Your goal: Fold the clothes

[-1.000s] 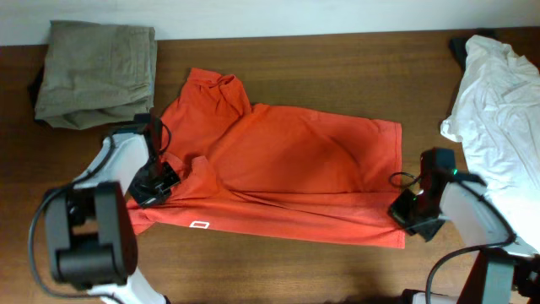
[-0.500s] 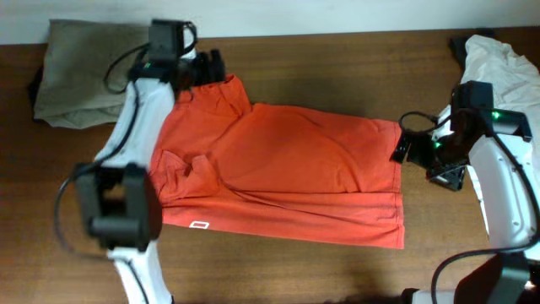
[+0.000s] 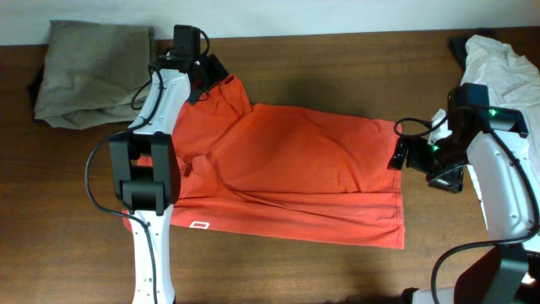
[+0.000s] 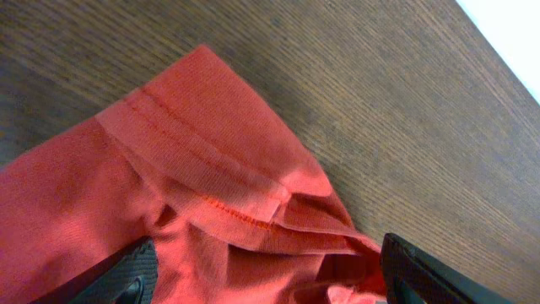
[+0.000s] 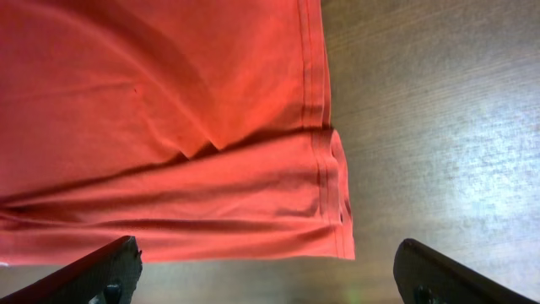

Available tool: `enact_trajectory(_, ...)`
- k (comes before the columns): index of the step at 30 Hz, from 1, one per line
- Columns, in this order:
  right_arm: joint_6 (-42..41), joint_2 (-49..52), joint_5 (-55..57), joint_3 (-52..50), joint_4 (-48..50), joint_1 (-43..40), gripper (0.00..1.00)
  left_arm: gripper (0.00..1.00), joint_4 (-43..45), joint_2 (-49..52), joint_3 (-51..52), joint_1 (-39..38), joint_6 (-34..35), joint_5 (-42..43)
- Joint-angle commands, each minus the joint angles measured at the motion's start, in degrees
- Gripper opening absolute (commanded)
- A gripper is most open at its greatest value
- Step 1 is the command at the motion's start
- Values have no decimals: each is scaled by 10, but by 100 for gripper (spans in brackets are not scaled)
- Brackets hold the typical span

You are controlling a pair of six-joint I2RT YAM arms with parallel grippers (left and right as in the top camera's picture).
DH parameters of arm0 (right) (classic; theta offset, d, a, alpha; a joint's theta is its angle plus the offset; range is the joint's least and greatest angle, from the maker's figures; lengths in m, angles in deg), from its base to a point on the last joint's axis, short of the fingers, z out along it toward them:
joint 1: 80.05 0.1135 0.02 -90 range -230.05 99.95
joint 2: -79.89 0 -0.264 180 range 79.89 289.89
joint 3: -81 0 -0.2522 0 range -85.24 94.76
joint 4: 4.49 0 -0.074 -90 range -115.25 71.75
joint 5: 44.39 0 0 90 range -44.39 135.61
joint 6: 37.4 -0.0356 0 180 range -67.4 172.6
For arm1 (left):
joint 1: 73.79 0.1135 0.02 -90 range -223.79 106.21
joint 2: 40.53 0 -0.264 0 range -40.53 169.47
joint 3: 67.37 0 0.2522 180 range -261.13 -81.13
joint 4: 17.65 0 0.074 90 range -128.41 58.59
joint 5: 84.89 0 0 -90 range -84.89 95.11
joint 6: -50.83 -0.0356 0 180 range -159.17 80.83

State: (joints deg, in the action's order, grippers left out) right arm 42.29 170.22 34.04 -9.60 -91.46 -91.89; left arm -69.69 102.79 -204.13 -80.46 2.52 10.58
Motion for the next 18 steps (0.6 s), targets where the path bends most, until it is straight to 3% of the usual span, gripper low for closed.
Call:
enact_trajectory(1,11,2,-2,3,-7,3,99,84,23,10,-12,5,12,14)
enact_trajectory(10,11,2,-2,3,-17,3,99,78,96,59,-11,50,24,54)
enact_trajectory(11,11,2,-2,3,-11,3,99,73,109,59,-11,52,24,59)
enact_trajectory(13,10,2,-3,3,-1,3,99,53,113,59,-11,52,24,62)
enact_trajectory(14,10,2,-3,3,2,3,99,52,113,59,-11,52,24,62)
enact_trajectory(16,10,2,-2,3,13,3,100,19,114,59,-11,52,24,68)
enact_trajectory(18,11,2,-22,5,52,3,95,7,122,59,-11,54,24,67)
